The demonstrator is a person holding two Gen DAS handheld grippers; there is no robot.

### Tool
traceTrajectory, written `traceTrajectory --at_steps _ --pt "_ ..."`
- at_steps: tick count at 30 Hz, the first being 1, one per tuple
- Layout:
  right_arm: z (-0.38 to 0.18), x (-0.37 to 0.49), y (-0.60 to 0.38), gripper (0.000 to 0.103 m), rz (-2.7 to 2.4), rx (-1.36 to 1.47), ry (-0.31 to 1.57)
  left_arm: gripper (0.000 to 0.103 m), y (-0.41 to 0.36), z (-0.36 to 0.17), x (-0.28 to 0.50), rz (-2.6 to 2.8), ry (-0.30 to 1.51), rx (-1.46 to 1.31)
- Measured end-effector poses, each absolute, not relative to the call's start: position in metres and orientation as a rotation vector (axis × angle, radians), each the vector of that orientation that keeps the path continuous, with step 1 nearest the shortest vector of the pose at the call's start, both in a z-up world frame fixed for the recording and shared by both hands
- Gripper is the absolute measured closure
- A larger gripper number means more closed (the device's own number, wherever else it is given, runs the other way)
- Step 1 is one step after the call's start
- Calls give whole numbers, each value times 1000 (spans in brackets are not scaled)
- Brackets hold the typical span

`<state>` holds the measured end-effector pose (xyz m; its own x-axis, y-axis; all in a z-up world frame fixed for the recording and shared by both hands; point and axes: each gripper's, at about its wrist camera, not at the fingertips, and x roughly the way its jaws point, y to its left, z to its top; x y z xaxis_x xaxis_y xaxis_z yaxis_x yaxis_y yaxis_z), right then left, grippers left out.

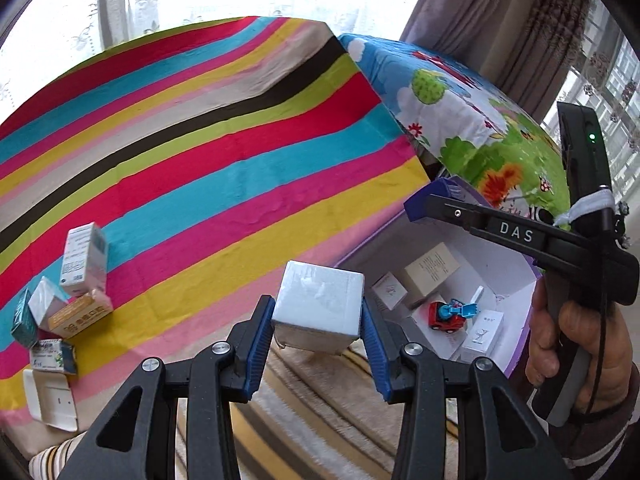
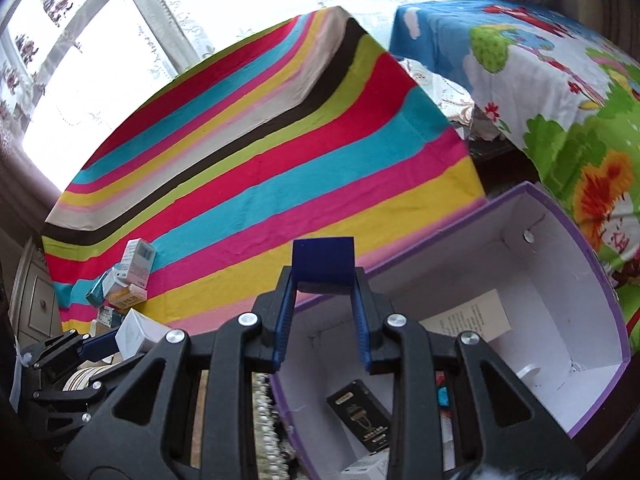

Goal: Organize rigid objects
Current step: 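Lower both items into the purple box and open both tools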

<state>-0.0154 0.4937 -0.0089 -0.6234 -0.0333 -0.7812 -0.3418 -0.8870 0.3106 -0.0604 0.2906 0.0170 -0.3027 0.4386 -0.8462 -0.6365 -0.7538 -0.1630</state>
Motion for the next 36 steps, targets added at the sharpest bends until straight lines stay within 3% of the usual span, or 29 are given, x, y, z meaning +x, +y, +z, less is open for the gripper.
traceTrajectory --at_steps 10,17,23,32,36 --pt "-34 -6 544 72 2506 -1281 784 59 347 0 -46 1985 399 -1269" --pt "-46 -14 552 71 2475 -1314 802 57 352 -13 -52 1940 358 -1331" --pt "-49 -15 556 71 2451 -1329 816 44 348 -17 -54 1938 332 -1351" --pt "-38 -8 556 70 2445 -1314 817 43 337 -18 -60 1959 253 -1369" --pt "-24 -4 546 65 2469 -1298 778 43 327 -17 -66 1974 186 -1389"
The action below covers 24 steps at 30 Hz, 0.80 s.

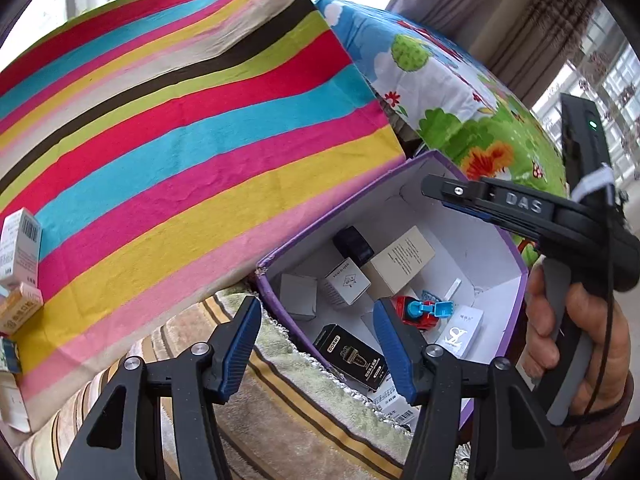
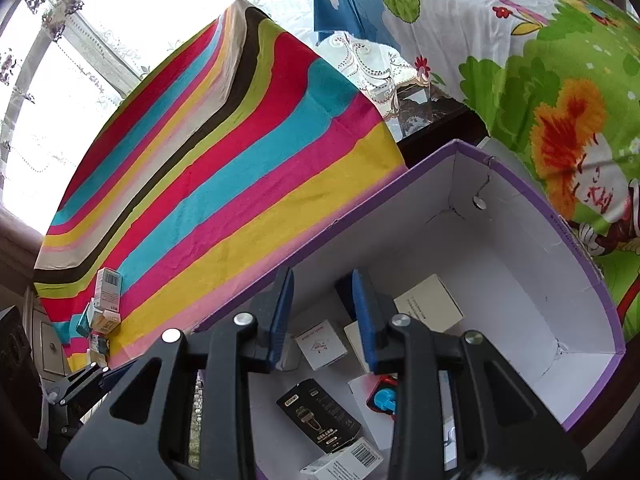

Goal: Organize rigid objects
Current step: 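Lower both items into the purple box and open both tools, then withdraw both open tools and move them back over the pile of boxes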

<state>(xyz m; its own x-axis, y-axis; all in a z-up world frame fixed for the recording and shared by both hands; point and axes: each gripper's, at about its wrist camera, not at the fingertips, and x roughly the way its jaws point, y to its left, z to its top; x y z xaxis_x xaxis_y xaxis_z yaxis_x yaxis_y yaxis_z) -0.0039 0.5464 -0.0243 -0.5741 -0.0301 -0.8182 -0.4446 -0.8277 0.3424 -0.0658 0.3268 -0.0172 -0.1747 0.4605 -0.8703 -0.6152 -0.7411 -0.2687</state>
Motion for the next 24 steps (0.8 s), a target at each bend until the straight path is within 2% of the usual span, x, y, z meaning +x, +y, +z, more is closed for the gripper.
traceTrajectory --at_steps 4,8,24 --pt "-9 -3 532 53 2510 -1281 745 44 316 -14 -69 1995 132 -1394" --pt "4 -4 516 49 2547 -1277 720 44 304 -11 -72 2016 92 -1396" --pt "27 -23 445 45 2663 -1366 558 43 228 5 -98 2171 -63 -1378"
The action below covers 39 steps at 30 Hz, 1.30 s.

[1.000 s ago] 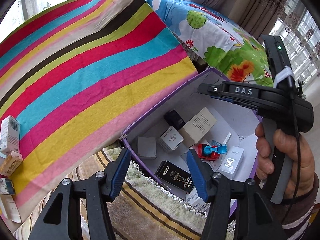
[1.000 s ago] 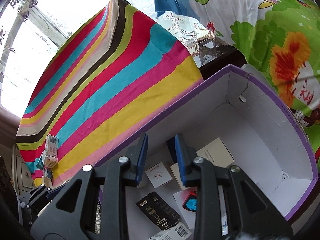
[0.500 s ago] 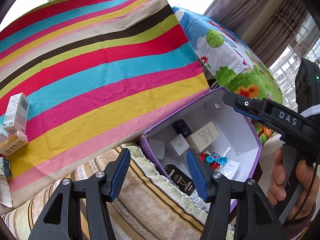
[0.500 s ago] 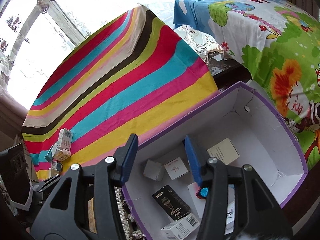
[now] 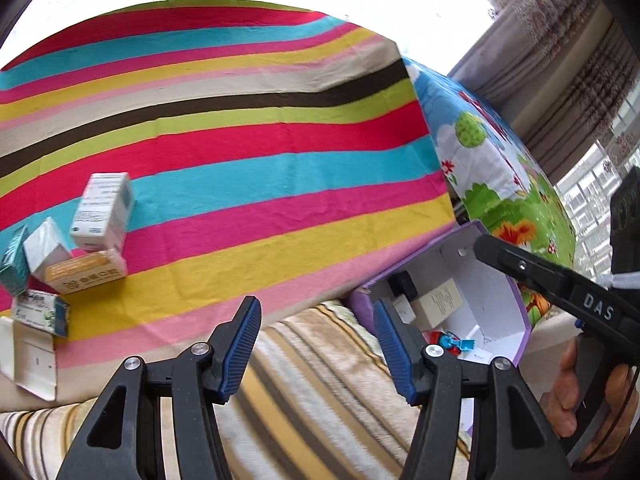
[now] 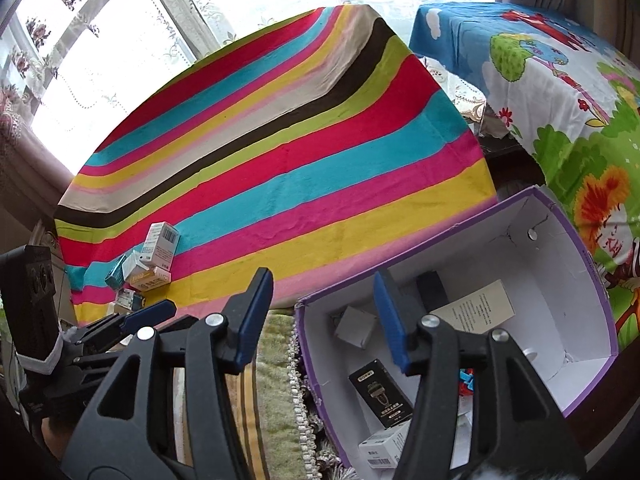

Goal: Organize rigid objects
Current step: 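Withdraw both open tools and move them back over the pile of boxes, then grasp the teal foil box with the left tool while the right tool grasps the white printed box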

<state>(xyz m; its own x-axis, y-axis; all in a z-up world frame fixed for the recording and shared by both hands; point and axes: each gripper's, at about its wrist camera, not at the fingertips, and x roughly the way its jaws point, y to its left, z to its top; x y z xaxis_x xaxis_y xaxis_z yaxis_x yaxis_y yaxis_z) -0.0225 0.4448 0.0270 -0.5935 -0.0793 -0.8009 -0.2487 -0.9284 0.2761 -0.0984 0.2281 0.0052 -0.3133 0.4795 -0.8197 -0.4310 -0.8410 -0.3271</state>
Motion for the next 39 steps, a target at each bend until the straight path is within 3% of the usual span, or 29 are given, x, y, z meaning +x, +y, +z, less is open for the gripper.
traceTrajectory --at_steps 16,30,39 --pt "26 -55 385 36 2726 -1458 431 43 92 19 -163 2462 -292 -1403" --pt "29 -113 311 27 2801 -1533 236 44 9 -24 -200 2508 -552 -1542" --pt "15 -153 264 27 2807 -1579 194 44 13 -45 -201 2493 -495 -1613"
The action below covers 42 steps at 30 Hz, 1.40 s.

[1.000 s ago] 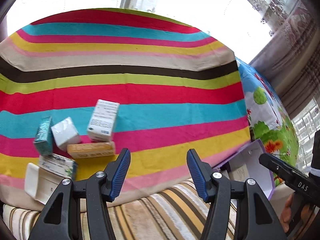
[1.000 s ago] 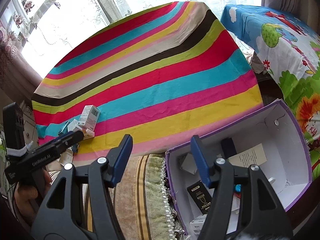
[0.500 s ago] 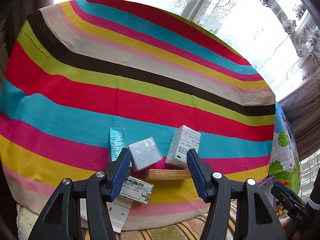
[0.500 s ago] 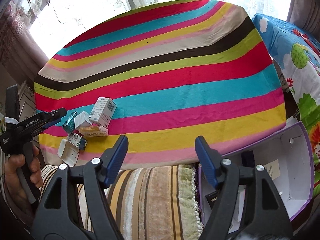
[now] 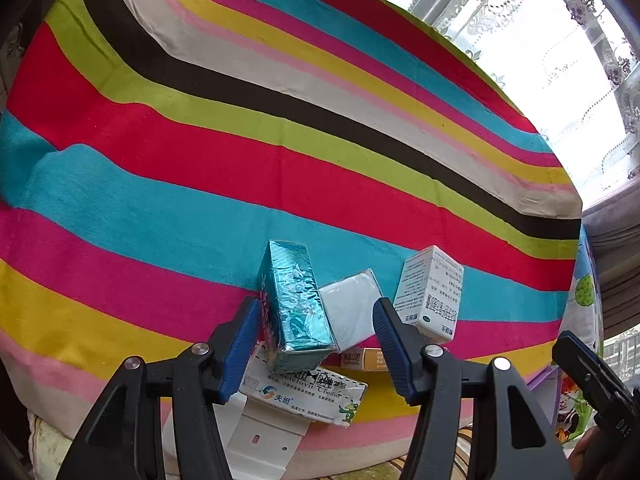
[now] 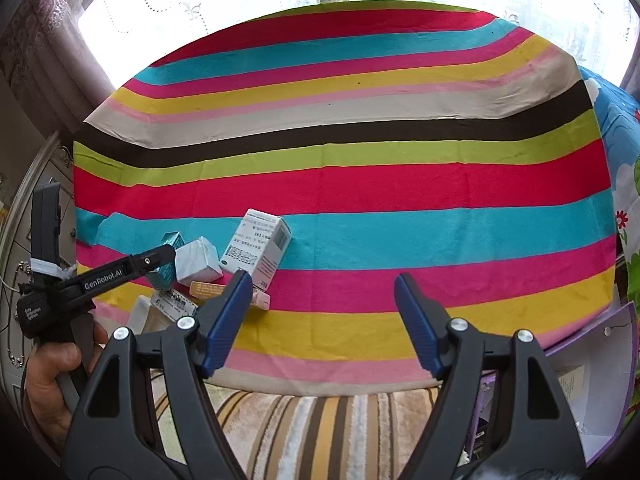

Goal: Organize rigid objects
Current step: 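Grasp the teal foil box with the left tool while the right tool grasps the white printed box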

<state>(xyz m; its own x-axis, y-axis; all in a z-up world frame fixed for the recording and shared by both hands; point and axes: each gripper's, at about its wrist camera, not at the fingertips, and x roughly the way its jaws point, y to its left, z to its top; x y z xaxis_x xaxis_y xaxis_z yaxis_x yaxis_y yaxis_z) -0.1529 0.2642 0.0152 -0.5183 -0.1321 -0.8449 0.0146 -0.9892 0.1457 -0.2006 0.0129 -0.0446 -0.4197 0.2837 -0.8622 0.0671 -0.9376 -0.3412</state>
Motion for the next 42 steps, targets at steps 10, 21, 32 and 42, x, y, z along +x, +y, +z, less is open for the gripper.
traceTrajectory --at_steps 10,21,32,42 --pt "-9 -182 230 27 -2630 1556 -167 62 11 -54 -202 2507 -466 -1618" --pt "-43 -203 202 27 -2586 1627 -170 73 -16 -52 -198 2536 -649 -1579" --pt "-57 -214 190 26 -2572 1629 -163 73 -21 -53 -198 2555 -700 -1546" --pt "-66 -218 188 26 -2570 1648 -163 73 -18 -53 -197 2569 -700 -1534"
